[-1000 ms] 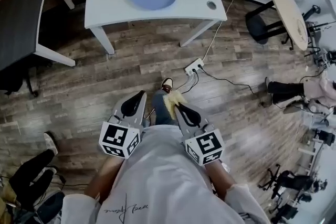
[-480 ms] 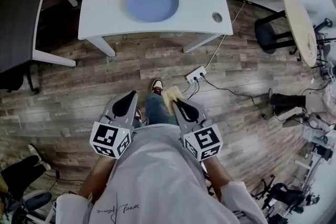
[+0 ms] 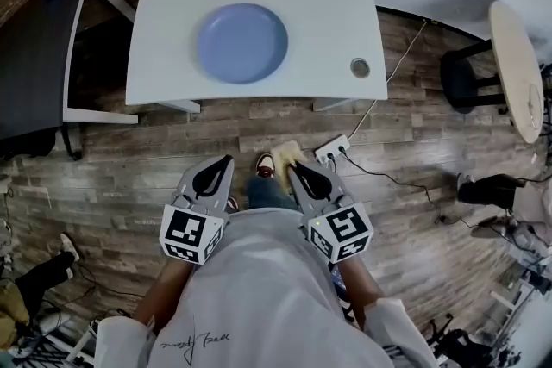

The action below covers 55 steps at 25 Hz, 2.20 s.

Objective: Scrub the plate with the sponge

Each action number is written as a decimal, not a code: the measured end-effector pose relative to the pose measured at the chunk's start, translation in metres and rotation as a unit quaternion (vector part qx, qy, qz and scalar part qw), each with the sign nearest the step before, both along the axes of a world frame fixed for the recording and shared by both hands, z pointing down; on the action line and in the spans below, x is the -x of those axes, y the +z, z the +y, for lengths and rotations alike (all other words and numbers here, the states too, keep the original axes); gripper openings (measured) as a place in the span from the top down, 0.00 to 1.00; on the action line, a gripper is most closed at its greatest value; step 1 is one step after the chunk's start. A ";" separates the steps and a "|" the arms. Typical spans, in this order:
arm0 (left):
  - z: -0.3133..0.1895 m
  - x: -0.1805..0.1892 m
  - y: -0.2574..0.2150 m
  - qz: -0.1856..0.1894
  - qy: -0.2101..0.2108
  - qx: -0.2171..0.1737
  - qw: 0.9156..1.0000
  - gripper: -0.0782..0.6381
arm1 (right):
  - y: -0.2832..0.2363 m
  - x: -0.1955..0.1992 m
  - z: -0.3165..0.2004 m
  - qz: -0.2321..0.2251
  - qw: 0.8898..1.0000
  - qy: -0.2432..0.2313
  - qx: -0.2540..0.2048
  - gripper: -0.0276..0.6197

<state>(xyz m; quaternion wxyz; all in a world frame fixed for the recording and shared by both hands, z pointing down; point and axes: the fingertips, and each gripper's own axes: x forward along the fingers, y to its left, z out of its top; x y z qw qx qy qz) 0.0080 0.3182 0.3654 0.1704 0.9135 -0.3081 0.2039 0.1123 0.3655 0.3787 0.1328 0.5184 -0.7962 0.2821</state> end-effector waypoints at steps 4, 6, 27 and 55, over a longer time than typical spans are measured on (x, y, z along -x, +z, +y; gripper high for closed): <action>-0.018 -0.013 0.001 -0.067 0.000 -0.046 0.997 0.87 | 0.005 -0.024 -0.028 -0.002 1.000 -0.014 0.004 0.92; -0.027 -0.016 0.000 -0.073 -0.009 -0.045 0.996 0.87 | 0.012 -0.034 -0.041 0.008 1.000 -0.015 0.015 0.92; -0.179 0.017 0.025 -0.083 -0.058 -0.022 0.995 0.87 | 0.004 -0.072 -0.180 0.065 0.998 0.028 0.000 0.92; -0.323 0.021 0.144 -0.097 0.017 0.142 0.985 0.70 | 0.108 -0.075 -0.284 0.244 0.955 -0.021 0.169 0.92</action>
